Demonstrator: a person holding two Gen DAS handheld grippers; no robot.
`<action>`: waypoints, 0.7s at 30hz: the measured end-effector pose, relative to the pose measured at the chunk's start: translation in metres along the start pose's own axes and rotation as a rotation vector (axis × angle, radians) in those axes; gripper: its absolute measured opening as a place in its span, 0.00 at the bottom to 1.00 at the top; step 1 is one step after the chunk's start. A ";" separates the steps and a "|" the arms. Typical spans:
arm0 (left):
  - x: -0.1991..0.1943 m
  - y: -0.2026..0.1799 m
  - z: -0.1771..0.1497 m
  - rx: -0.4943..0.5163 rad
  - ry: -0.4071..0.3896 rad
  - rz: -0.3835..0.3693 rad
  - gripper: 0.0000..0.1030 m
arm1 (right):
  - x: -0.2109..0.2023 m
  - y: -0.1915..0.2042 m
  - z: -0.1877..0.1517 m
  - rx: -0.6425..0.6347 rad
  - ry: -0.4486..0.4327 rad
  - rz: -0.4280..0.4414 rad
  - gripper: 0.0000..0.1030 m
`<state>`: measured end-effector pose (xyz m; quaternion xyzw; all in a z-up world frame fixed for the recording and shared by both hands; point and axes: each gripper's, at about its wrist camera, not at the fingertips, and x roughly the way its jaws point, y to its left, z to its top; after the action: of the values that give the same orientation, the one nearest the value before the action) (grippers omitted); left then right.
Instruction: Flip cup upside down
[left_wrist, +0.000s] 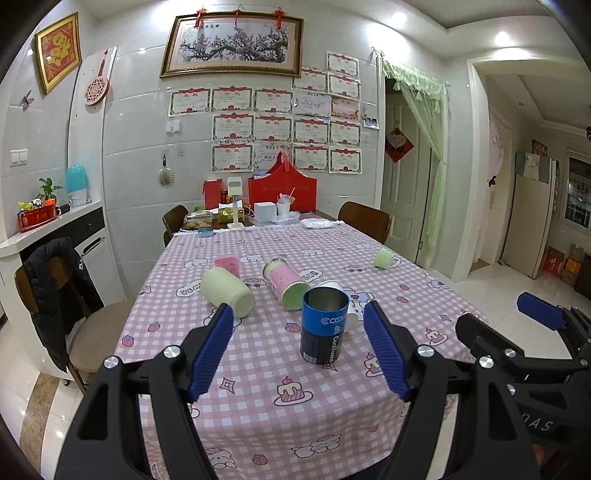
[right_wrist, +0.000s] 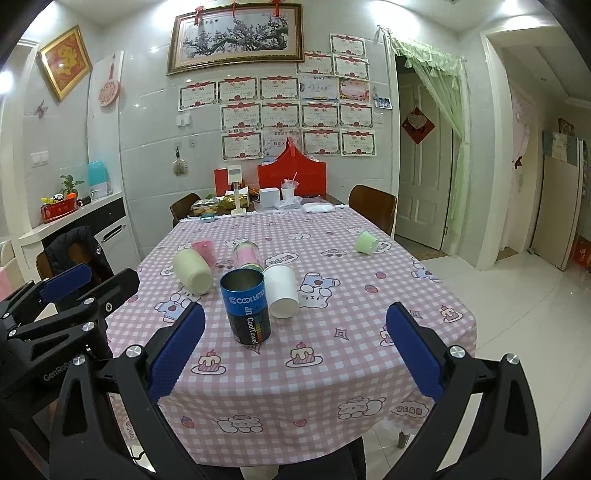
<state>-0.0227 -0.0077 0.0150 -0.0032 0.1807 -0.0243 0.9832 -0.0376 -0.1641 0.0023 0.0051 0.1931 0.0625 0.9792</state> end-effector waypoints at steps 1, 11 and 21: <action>0.001 0.001 0.000 -0.002 -0.001 0.002 0.73 | -0.001 0.000 0.000 0.001 0.000 0.001 0.92; -0.001 0.004 0.000 -0.008 -0.006 0.006 0.79 | -0.002 -0.002 -0.001 0.013 -0.004 0.005 0.92; 0.001 0.002 0.000 -0.001 0.014 0.004 0.80 | -0.002 -0.005 -0.003 0.022 0.007 0.001 0.92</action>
<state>-0.0213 -0.0060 0.0150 -0.0031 0.1876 -0.0221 0.9820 -0.0398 -0.1698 0.0004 0.0158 0.1972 0.0608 0.9783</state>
